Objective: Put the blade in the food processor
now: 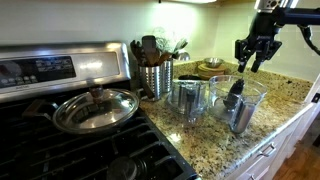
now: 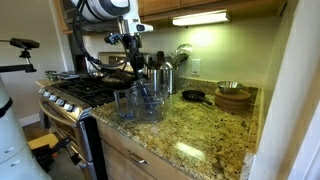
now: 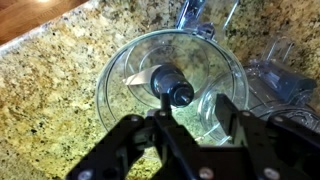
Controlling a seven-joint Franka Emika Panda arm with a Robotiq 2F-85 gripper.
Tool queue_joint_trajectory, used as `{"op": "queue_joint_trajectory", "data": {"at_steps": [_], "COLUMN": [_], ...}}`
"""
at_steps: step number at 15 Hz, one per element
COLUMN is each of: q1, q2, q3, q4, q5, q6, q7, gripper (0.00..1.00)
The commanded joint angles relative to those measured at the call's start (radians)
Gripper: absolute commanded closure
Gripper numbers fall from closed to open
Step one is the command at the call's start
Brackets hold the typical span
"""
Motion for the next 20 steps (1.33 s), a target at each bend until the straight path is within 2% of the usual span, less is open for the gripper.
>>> {"op": "queue_joint_trajectory", "data": {"at_steps": [1,3,6,12,20], "q1": [0.011,0.012,0.009,0.005,-0.008], "q2": [0.018,0.023,0.032,0.071,0.160], "q3": [-0.008,-0.007,-0.007,-0.012,-0.032], "q4": [0.012,0.009,0.007,0.011,0.027], "q5": [0.075,0.101,0.123,0.151,0.160], "q6": [-0.044,-0.050,-0.055,-0.055,-0.030], "q7": [-0.062,-0.078,-0.087,-0.085,-0.073], "gripper": [0.80,0.92,0.99,0.94,0.94]}}
